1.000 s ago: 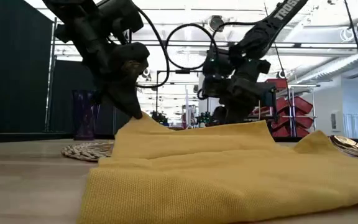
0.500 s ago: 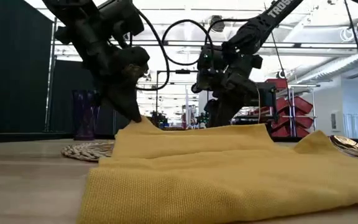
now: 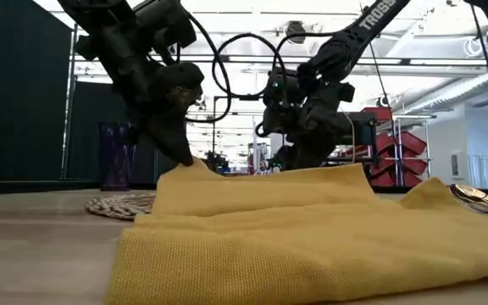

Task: Set table place
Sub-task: Fold the yellow table napkin

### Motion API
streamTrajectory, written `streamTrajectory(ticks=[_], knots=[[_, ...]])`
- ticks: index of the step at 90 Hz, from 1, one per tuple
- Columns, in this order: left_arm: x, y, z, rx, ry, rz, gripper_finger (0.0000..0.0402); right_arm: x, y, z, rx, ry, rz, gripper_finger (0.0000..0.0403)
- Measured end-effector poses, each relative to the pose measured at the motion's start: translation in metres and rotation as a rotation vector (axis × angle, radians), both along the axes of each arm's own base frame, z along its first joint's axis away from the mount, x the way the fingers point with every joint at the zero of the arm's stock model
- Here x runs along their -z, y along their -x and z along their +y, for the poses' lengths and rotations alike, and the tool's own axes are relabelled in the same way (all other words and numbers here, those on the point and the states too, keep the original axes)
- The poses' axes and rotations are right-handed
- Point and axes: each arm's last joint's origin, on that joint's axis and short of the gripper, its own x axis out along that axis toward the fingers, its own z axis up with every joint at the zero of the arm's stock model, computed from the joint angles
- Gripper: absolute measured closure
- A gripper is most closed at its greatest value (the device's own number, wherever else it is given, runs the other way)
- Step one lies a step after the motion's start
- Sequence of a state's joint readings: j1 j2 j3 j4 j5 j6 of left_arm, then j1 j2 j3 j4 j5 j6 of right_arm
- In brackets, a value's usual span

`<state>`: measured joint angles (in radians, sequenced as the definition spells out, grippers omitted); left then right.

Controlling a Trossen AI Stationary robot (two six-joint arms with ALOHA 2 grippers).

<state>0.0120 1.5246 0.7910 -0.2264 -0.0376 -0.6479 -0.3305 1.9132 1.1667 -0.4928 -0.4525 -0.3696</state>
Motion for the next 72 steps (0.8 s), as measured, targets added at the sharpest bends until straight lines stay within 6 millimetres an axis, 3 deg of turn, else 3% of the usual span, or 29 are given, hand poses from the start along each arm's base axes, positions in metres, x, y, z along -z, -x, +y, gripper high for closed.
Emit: streamTrajectory(ticks=[24, 46, 72], knots=[[0.0, 0.0, 0.0, 0.0, 0.0, 0.001, 0.0402, 0.0, 0.007, 0.002, 0.027, -0.027, 0.079, 0.0193], [0.0, 0.0, 0.0, 0.003, -0.002, -0.001, 0.0402, -0.005, 0.012, 0.003, 0.05, -0.042, 0.116, 0.0255], [0.0, 0.0, 0.0, 0.008, -0.002, 0.004, 0.0402, -0.024, 0.021, 0.005, 0.08, -0.018, 0.129, 0.0324]])
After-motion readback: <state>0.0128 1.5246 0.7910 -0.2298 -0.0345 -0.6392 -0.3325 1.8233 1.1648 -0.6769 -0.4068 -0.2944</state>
